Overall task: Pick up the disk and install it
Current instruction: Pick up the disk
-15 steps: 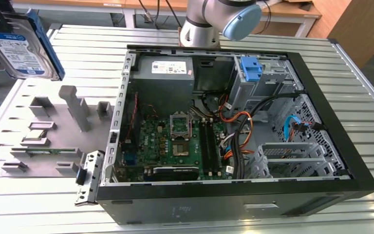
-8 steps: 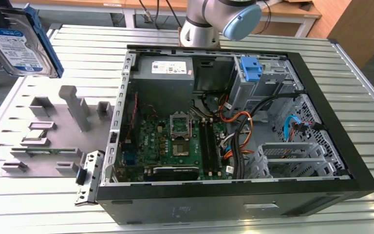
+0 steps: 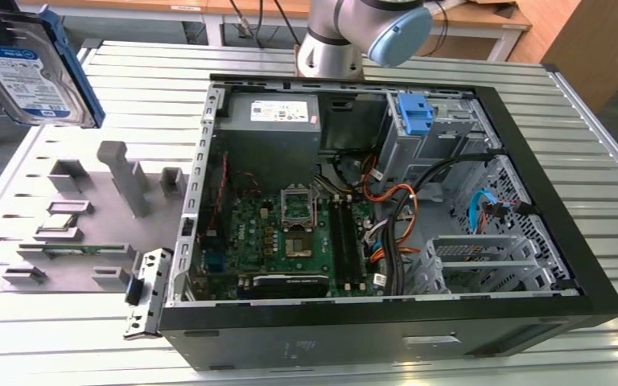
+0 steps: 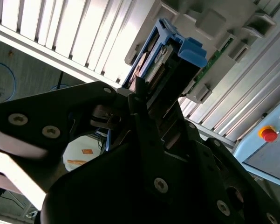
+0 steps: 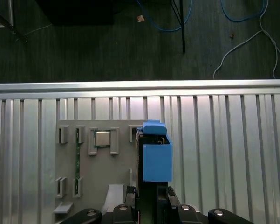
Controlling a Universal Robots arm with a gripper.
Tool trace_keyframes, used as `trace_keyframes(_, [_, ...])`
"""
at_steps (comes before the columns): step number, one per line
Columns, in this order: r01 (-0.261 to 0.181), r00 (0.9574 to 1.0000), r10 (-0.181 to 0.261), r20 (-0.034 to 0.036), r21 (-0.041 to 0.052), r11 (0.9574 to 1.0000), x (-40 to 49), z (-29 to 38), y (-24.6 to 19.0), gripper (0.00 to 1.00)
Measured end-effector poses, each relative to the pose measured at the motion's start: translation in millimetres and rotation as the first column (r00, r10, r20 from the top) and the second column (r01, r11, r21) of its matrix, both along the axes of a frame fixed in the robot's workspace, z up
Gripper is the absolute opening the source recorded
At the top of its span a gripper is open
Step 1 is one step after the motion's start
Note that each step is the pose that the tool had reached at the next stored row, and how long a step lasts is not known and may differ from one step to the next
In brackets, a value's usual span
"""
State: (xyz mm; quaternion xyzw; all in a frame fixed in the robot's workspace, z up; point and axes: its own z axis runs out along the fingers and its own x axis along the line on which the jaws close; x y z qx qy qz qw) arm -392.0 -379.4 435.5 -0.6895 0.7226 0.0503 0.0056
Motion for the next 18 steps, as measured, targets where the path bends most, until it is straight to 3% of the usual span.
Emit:
trace_keyframes(8, [0.000, 1.0000, 0.000, 0.0002, 0.0001, 1.0000, 0.0, 13.6, 0.0, 0.35])
trace_keyframes(18, [0.000, 1.0000, 0.000, 0.0001, 0.0002, 1.0000, 0.0, 41.3, 0.0, 0.35])
